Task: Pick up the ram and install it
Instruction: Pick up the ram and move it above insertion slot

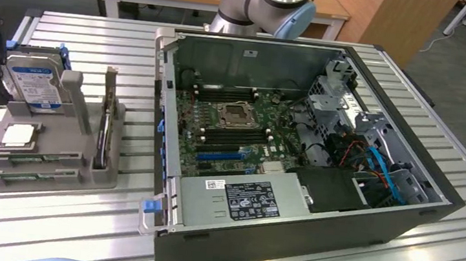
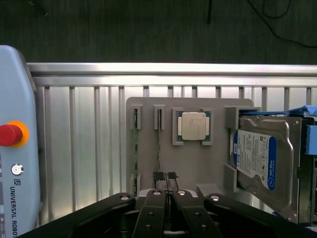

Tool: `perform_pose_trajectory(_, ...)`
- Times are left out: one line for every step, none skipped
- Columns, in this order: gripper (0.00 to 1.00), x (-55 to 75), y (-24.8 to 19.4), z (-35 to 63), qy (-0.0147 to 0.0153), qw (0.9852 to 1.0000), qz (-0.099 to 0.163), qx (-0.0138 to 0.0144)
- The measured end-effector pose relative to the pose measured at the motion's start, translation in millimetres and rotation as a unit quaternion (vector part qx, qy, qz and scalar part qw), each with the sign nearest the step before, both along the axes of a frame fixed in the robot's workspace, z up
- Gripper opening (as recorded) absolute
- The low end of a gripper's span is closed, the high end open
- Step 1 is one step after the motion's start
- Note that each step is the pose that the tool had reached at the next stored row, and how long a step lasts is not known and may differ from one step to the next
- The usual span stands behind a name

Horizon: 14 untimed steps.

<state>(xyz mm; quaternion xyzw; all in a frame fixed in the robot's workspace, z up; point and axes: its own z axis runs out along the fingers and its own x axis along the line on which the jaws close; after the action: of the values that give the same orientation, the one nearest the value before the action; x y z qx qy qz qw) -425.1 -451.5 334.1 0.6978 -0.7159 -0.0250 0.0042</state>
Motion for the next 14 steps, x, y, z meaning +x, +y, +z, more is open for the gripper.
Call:
perform_pose_trajectory(0.10, 0.0, -2.1, -0.4, 0.0000, 1.0000, 0.000, -0.0001)
perform_pose_trajectory(0.10, 0.0, -4.2, -0.8, 0.0000, 1.0000, 0.000, -0.0001)
perform_pose_trajectory(0.10, 0.0, -6.3, -1.1, 0.0000, 1.0000, 0.000, -0.0002)
perform_pose_trajectory(0.10, 0.0, -8.3, -1.4, 0.0000, 1.0000, 0.001, -0.0003)
perform_pose_trajectory(0.10, -0.1, -10.2, -1.7, 0.0000, 1.0000, 0.001, -0.0004)
perform_pose_trajectory(0.10, -0.1, -12.0, -2.1, 0.0000, 1.0000, 0.001, -0.0006)
perform_pose_trajectory(0.10, -0.1, -13.9, -2.3, 0.0000, 1.0000, 0.001, -0.0007)
perform_pose_trajectory(0.10, -0.1, -15.8, -2.6, 0.0000, 1.0000, 0.001, -0.0008)
perform_pose_trajectory(0.10, -0.1, -17.6, -2.9, 0.0000, 1.0000, 0.001, -0.0011)
perform_pose_trajectory(0.10, -0.1, -19.4, -3.3, 0.0000, 1.0000, 0.002, -0.0012)
perform_pose_trajectory(0.10, -0.1, -21.2, -3.6, 0.0000, 1.0000, 0.002, -0.0014)
perform_pose_trajectory(0.10, -0.1, -22.9, -3.8, 0.0000, 1.0000, 0.002, -0.0016)
perform_pose_trajectory(0.10, -0.1, -24.3, -4.1, 0.0000, 1.0000, 0.002, -0.0019)
perform_pose_trajectory(0.10, -0.1, -24.8, -4.2, 0.0000, 1.0000, 0.003, -0.0023)
